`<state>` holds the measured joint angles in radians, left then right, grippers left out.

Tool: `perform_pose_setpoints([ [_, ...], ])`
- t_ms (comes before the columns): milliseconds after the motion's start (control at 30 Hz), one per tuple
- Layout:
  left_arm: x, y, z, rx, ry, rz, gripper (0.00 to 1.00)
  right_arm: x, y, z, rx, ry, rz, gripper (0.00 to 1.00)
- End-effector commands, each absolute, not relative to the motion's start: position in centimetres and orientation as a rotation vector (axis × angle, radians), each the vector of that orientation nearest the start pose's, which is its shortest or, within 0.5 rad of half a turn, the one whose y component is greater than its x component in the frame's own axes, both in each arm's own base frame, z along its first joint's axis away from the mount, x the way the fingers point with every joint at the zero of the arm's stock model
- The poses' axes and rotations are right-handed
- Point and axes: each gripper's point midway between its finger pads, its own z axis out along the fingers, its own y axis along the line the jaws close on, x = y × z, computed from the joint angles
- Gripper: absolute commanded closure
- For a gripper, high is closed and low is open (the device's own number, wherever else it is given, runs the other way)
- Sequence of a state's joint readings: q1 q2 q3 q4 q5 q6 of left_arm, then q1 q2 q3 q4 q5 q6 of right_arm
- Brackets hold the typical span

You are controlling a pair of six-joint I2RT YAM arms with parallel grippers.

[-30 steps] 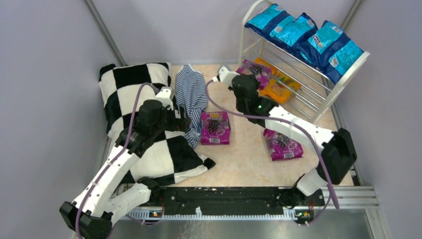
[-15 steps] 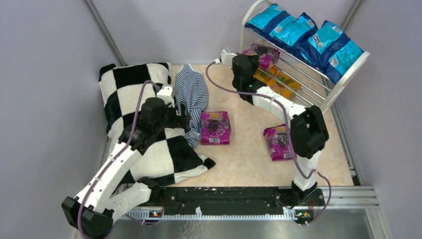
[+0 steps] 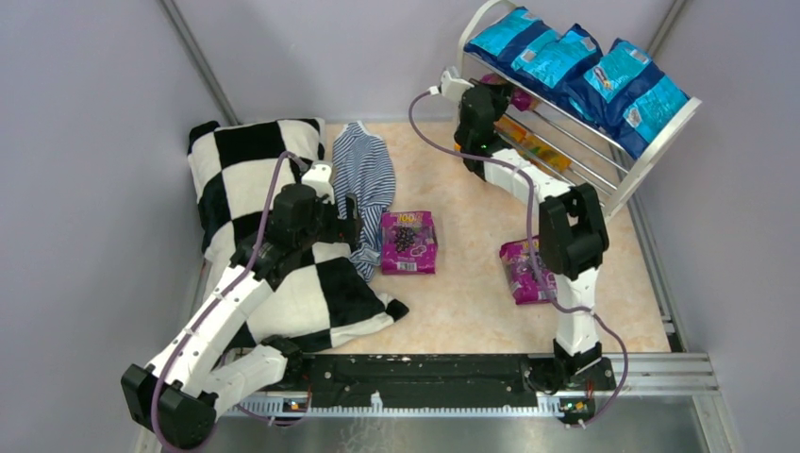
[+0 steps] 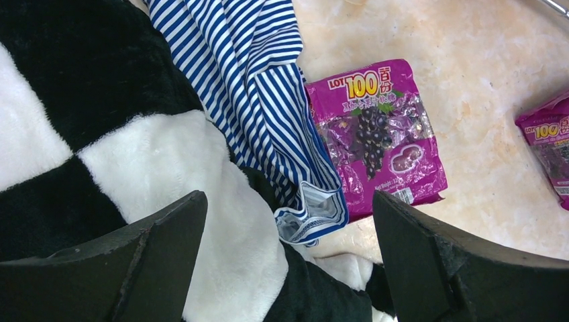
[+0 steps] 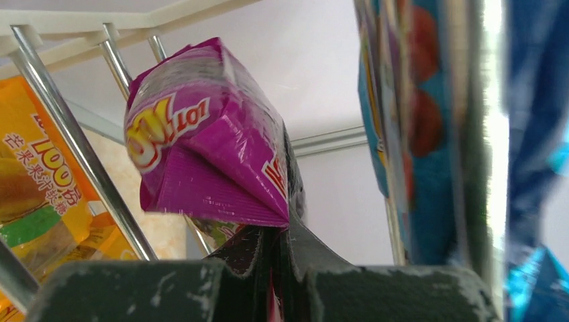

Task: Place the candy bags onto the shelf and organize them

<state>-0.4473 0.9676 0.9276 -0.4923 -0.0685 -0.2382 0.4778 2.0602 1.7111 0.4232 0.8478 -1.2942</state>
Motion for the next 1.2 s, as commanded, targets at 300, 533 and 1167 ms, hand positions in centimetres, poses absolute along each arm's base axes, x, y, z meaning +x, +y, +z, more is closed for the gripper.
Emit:
perform_pose_setpoints([
  [300, 29.2, -13.5, 21.9, 0.181, 2.087, -0.339, 0.01, 59.4, 11.6, 34.2, -0.555, 1.469, -1.19, 1.0],
  [533, 29.2, -13.6, 21.8, 0.185, 2.09, -0.353, 0.01, 59.2, 13.7, 31.6, -0.643, 1.533, -1.1, 0.96],
  [1167, 29.2, -13.6, 21.5, 0.186, 2.099, -0.359, 0.01, 58.5, 15.7, 31.3, -0.645, 1.556, -1.012, 1.0],
])
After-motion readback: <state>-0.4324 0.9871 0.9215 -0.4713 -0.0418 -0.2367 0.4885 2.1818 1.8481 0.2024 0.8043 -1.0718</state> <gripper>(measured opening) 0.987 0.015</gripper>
